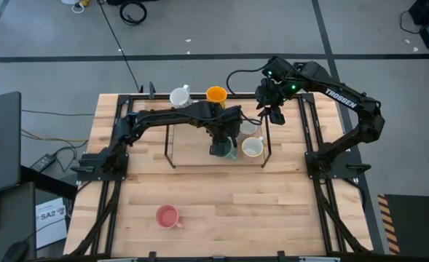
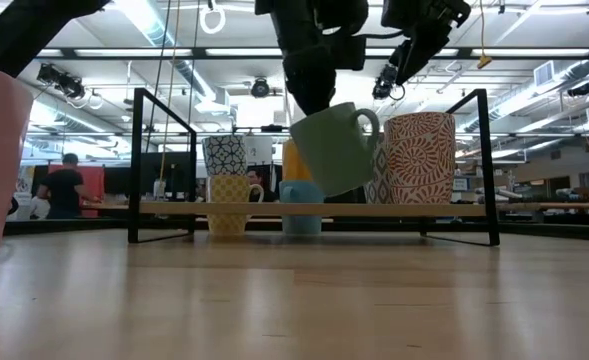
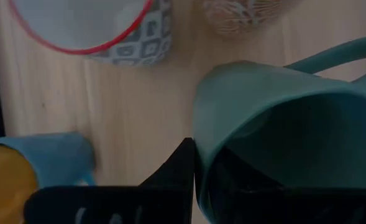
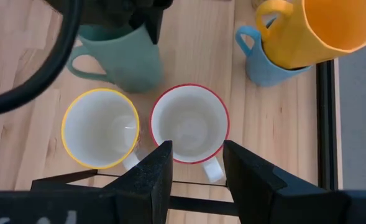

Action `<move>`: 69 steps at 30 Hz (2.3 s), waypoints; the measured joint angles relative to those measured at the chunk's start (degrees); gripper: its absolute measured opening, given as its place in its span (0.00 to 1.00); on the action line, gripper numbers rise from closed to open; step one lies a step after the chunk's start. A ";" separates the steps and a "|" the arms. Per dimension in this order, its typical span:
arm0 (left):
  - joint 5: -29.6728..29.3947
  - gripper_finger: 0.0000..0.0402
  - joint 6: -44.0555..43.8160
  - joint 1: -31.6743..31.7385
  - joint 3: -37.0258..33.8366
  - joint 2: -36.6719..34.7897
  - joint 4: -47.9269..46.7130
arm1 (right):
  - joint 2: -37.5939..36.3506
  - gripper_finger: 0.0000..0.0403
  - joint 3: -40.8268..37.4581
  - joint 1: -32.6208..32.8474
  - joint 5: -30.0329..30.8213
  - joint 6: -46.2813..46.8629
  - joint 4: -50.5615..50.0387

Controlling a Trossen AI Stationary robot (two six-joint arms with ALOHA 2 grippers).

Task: Place coffee mugs
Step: Put the green mug on the shelf

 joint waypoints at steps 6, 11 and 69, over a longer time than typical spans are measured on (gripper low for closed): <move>-0.09 0.08 0.15 -0.69 -0.03 0.87 0.17 | 0.02 0.37 0.00 0.00 0.02 0.02 0.00; -0.22 0.08 0.21 -0.63 0.00 1.20 0.49 | 0.02 0.37 0.00 0.00 0.35 0.04 0.00; -0.85 0.16 -5.73 -0.63 -0.02 1.14 10.10 | 0.04 0.37 0.02 0.00 0.46 0.04 -0.04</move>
